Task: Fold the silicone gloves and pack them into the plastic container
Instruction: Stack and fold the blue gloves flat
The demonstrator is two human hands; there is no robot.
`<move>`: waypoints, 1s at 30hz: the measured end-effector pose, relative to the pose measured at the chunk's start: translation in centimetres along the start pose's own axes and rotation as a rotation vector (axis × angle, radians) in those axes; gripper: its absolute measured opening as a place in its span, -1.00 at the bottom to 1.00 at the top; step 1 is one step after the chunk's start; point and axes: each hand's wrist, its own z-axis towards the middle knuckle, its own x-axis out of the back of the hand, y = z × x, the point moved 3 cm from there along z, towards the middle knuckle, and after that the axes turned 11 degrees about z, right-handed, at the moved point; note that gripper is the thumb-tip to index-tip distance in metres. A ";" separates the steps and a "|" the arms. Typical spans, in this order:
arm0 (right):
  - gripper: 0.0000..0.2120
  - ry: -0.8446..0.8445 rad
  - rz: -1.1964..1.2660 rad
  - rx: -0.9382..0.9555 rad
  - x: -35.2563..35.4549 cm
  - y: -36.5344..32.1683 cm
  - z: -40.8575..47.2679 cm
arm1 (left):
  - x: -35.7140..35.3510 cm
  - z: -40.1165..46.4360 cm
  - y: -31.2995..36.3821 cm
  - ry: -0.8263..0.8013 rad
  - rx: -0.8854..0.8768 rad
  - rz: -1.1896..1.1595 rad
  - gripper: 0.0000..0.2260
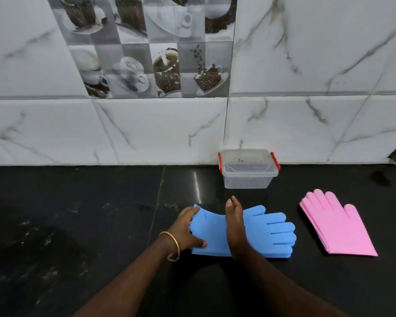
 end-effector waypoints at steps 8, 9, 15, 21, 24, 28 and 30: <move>-0.50 -0.017 0.046 0.055 -2.3 1.4 -0.3 | 0.7 -0.6 1.3 0.018 0.019 0.064 -0.03; -0.50 -0.020 0.065 0.059 -2.4 1.4 -0.3 | 0.6 -0.7 1.8 0.015 0.016 0.069 -0.03; -0.55 -0.084 0.146 -0.039 -1.9 1.6 -0.2 | 0.0 -0.3 5.6 0.028 0.006 0.167 -0.07; -0.46 0.030 0.698 -0.254 7.8 -1.6 1.8 | -4.7 2.1 13.8 0.038 -0.040 0.365 -0.34; -0.69 0.044 0.635 -0.247 10.0 -1.7 1.9 | -6.3 3.4 14.4 -0.001 -0.018 0.499 -0.35; -0.71 0.020 0.512 -0.269 13.8 -1.9 1.5 | -9.3 4.5 15.8 -0.073 0.077 0.699 -0.23; -0.70 0.005 0.473 -0.277 15.9 -2.3 1.0 | -10.9 4.8 16.4 -0.110 0.147 0.717 -0.11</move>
